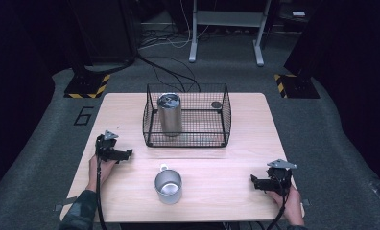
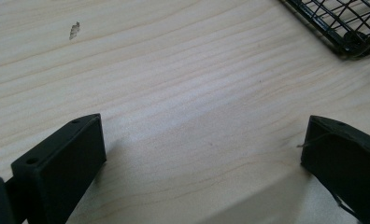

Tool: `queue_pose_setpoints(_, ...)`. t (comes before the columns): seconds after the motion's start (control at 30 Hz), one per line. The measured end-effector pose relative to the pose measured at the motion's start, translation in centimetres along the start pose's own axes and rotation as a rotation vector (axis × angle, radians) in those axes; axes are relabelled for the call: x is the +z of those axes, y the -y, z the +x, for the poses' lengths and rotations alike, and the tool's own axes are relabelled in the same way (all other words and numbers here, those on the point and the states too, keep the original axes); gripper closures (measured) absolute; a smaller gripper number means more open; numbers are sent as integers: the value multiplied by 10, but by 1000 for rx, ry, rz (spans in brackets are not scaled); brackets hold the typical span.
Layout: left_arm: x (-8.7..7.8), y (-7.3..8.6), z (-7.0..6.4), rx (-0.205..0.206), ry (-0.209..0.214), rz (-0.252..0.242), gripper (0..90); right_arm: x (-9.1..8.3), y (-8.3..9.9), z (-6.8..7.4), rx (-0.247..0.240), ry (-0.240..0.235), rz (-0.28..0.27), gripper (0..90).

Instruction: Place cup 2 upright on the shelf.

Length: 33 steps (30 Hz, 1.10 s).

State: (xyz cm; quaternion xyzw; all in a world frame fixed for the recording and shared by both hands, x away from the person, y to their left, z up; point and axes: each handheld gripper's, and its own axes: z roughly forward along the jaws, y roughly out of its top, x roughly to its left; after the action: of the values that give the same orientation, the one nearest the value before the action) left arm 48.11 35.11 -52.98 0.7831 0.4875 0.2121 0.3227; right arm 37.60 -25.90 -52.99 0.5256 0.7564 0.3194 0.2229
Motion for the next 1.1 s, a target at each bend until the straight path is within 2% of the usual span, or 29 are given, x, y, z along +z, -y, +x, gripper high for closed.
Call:
queue_pose_setpoints(0.13,1,-1,0,-7,-9,-3,0,0,0,1,-1,0,-5,0)
queue_pose_setpoints(0.3,1,-1,0,-9,-8,1,0,0,-2,0,-4,-9,14,0)
queue_pose_setpoints(0.33,1,-1,0,-8,-5,5,0,0,-3,0,-23,-5,20,0)
queue_pose_setpoints(0.43,2,-2,0,-9,-6,-4,0,-1,-4,3,-23,9,19,0)
queue_pose_setpoints(0.5,2,-2,0,-7,-7,1,0,-3,-3,4,-17,-8,11,0)
queue_pose_setpoints(0.57,2,-2,-1,-13,-9,-4,0,-11,-4,8,4,-52,-15,0)
queue_pose_setpoints(0.6,2,-2,-1,-13,-9,-4,0,-11,-4,8,4,-52,-15,0)
queue_pose_setpoints(0.67,2,-2,-1,-14,-9,-4,0,-18,-5,16,5,-81,-35,0)
queue_pose_setpoints(0.73,2,-2,-1,-14,-9,-4,0,-25,-10,29,-22,-102,-54,0)
queue_pose_setpoints(0.8,2,-2,-2,-12,-12,-5,0,-28,-13,34,-24,-113,-57,0)
queue_pose_setpoints(0.83,3,-2,-2,-16,-15,-9,0,-32,-17,43,-55,-137,-71,0)
queue_pose_setpoints(0.87,3,-2,-2,-16,-15,-9,0,-32,-17,43,-55,-137,-71,0)
queue_pose_setpoints(0.9,3,-2,-2,-17,-14,-9,0,-34,-19,49,-56,-152,-72,0)
queue_pose_setpoints(0.93,3,-2,-2,-15,-16,-9,0,-35,-22,53,-77,-164,-88,0)
queue_pose_setpoints(0.97,3,-2,-2,-15,-16,-9,0,-38,-26,66,-102,-188,-94,0)
queue_pose_setpoints(1.0,3,-2,-2,-15,-16,-9,0,-38,-26,66,-102,-188,-94,0)
queue_pose_setpoints(1.03,3,-2,-2,-14,-16,-8,0,-39,-28,72,-118,-198,-96,0)
queue_pose_setpoints(1.07,3,-2,-2,-14,-15,-8,0,-39,-31,83,-139,-228,-101,0)
queue_pose_setpoints(1.1,3,-2,-2,-14,-15,-8,0,-39,-31,83,-139,-228,-101,0)
